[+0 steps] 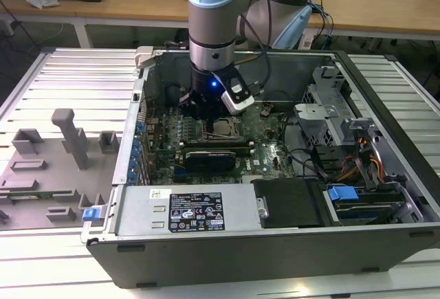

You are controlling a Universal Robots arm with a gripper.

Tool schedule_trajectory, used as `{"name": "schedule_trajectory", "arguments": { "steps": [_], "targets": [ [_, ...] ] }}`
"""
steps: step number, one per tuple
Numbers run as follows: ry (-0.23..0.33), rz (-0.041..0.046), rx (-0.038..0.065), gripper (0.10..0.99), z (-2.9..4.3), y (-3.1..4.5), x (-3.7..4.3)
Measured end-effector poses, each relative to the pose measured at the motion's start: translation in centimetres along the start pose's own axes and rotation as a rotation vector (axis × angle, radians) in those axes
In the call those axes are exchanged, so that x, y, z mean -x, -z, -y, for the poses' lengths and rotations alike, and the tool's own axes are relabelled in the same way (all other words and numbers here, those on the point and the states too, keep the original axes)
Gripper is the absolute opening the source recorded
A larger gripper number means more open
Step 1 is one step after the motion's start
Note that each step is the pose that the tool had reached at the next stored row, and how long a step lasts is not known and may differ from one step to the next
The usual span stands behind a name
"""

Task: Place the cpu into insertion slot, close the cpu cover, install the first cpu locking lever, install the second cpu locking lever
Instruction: 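Close the cpu cover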

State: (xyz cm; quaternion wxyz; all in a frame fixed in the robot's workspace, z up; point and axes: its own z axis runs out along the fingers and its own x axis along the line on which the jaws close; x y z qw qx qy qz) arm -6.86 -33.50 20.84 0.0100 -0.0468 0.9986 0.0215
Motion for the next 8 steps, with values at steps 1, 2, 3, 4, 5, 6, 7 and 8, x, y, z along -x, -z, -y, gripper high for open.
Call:
{"name": "schedule_trajectory", "arguments": {
  "steps": [1, 2, 3, 4, 5, 6, 7, 8],
  "targets": [
    [0.000, 0.0000, 0.000, 0.106, 0.06, -0.03, 0.01],
    [0.000, 0.0000, 0.000, 0.106, 0.15, -0.11, 0.11],
    [0.000, -0.0001, 0.000, 0.106, 0.16, -0.14, 0.21],
    [0.000, -0.0002, 0.000, 0.106, 0.17, -0.16, 0.30],
    [0.000, -0.0001, 0.000, 0.106, 0.18, -0.18, 0.36],
    [0.000, -0.0001, 0.000, 0.106, 0.18, -0.20, 0.40],
    [0.000, -0.0001, 0.000, 0.106, 0.19, -0.23, 0.42],
    [0.000, -0.0001, 0.000, 0.106, 0.19, -0.25, 0.43]
  ]
}}
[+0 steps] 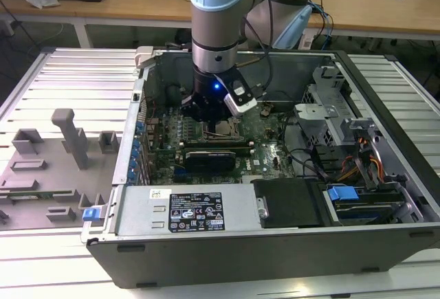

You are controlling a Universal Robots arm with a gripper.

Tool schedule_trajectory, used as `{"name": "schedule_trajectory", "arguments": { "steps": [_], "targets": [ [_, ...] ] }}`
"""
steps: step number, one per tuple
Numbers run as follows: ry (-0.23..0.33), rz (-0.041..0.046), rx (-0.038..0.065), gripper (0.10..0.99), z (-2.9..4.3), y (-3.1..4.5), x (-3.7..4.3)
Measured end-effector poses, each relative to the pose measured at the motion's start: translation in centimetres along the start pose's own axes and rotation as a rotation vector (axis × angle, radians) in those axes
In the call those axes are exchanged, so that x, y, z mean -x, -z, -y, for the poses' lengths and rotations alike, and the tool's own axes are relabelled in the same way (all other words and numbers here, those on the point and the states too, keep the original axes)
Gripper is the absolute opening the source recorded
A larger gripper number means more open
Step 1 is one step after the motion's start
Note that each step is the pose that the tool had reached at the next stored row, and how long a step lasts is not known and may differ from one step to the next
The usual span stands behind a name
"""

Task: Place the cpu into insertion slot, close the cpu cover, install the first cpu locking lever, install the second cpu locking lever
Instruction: 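Close the cpu cover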

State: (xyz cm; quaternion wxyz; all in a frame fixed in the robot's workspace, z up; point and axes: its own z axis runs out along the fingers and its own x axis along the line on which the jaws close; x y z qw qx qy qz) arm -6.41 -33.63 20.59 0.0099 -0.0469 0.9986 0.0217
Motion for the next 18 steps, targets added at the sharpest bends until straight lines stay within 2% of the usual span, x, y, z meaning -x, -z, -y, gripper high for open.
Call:
{"name": "schedule_trajectory", "arguments": {
  "steps": [6, 8, 10, 11, 13, 15, 18],
  "targets": [
    [0.002, 0.0003, 0.003, 0.106, -0.04, 0.00, 0.03],
    [0.002, 0.0002, 0.003, 0.106, -0.06, 0.44, 0.03],
    [0.003, 0.0004, 0.003, 0.106, -0.07, 0.54, 0.04],
    [0.006, 0.0000, 0.001, 0.106, -0.08, 0.53, 0.05],
    [0.022, -0.0025, -0.012, 0.106, -0.32, 0.54, 0.01],
    [0.040, -0.0033, -0.014, 0.106, -0.80, 0.50, -0.19],
    [0.049, -0.0036, -0.014, 0.106, -1.02, 0.49, -0.45]
  ]
}}
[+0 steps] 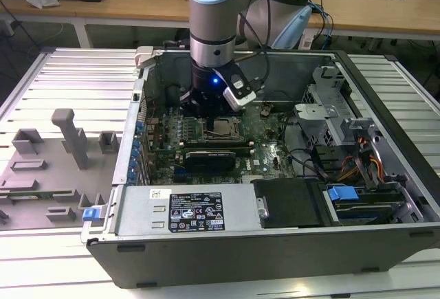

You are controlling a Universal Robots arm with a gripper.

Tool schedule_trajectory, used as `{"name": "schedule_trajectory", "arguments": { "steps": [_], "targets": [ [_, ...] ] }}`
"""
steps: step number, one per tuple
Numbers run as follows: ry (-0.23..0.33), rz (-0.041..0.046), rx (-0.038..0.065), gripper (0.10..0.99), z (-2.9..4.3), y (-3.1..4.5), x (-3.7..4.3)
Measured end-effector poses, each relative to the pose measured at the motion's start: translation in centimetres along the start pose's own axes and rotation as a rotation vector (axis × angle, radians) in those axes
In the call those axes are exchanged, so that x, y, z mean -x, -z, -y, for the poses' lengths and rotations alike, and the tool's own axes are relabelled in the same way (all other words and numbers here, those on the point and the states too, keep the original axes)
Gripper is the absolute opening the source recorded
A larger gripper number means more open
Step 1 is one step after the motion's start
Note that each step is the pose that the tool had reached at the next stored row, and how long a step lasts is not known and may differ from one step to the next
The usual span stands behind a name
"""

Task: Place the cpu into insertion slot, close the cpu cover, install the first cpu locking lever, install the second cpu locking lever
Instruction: 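Close the cpu cover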

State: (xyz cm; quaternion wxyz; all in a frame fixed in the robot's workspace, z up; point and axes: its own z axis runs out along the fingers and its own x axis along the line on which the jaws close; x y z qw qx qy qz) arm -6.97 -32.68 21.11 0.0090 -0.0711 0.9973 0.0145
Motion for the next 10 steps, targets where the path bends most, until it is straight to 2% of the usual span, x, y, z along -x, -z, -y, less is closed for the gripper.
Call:
{"name": "schedule_trajectory", "arguments": {
  "steps": [2, 7, 10],
  "targets": [
    [0.003, 0.0001, 0.000, 0.106, -0.18, -0.02, -0.25],
    [0.008, 0.0002, 0.001, 0.106, -0.40, -0.07, -0.22],
    [0.013, 0.0023, 0.006, 0.106, -0.46, -0.11, -0.20]
  ]
}}
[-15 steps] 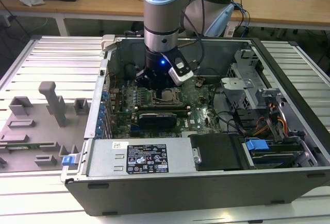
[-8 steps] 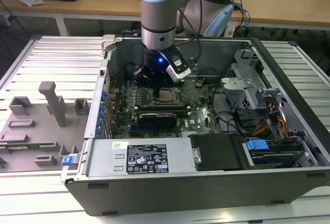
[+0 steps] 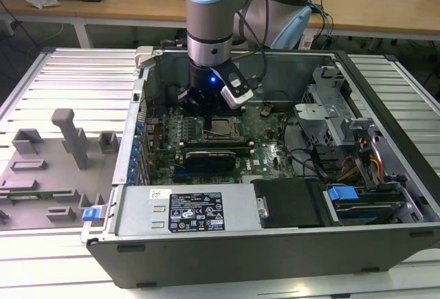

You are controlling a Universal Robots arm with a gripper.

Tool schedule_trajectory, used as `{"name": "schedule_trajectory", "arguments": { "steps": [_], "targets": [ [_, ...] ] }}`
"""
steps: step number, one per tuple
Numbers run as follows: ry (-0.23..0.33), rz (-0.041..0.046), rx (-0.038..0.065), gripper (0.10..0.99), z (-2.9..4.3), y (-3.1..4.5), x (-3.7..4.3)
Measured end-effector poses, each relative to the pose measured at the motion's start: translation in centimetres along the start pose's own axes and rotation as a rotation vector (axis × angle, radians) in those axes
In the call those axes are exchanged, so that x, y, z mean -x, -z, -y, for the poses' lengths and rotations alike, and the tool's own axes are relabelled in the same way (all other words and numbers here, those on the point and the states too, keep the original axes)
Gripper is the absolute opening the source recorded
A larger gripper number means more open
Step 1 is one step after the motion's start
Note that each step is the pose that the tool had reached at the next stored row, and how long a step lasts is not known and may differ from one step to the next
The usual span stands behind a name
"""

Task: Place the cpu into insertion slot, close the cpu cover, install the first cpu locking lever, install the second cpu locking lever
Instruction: 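Close the cpu cover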

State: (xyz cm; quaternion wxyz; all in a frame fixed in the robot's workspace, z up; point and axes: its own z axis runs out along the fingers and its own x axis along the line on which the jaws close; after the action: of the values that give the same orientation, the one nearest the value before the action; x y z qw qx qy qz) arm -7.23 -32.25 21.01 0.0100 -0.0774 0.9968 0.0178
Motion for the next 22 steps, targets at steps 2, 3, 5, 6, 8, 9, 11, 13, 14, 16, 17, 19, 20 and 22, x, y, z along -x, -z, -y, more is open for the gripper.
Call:
{"name": "schedule_trajectory", "arguments": {
  "steps": [2, 3, 5, 6, 8, 9, 11, 13, 14, 16, 17, 19, 20, 22],
  "targets": [
    [0.001, 0.0018, 0.005, 0.106, 0.00, 0.00, 0.01],
    [0.001, 0.0025, 0.008, 0.106, 0.00, -0.03, 0.01],
    [0.001, 0.0026, 0.009, 0.106, -0.03, -0.08, 0.03],
    [0.001, 0.0029, 0.012, 0.106, -0.08, -0.15, 0.05],
    [0.001, 0.0034, 0.014, 0.106, -0.09, -0.26, 0.04],
    [0.001, 0.0033, 0.014, 0.106, -0.09, -0.35, 0.04],
    [0.001, 0.0031, 0.014, 0.106, -0.08, -0.41, 0.04],
    [0.001, 0.0031, 0.014, 0.106, -0.07, -0.43, 0.14],
    [0.001, 0.0031, 0.014, 0.106, -0.05, -0.43, 0.26],
    [0.001, 0.0031, 0.014, 0.106, -0.02, -0.43, 0.45],
    [0.001, 0.0031, 0.014, 0.106, -0.01, -0.43, 0.50],
    [0.001, 0.0033, 0.014, 0.106, -0.02, -0.35, 0.52],
    [0.001, 0.0033, 0.014, 0.106, -0.02, -0.20, 0.52],
    [0.001, 0.0032, 0.014, 0.106, -0.04, 0.28, 0.53]
  ]
}}
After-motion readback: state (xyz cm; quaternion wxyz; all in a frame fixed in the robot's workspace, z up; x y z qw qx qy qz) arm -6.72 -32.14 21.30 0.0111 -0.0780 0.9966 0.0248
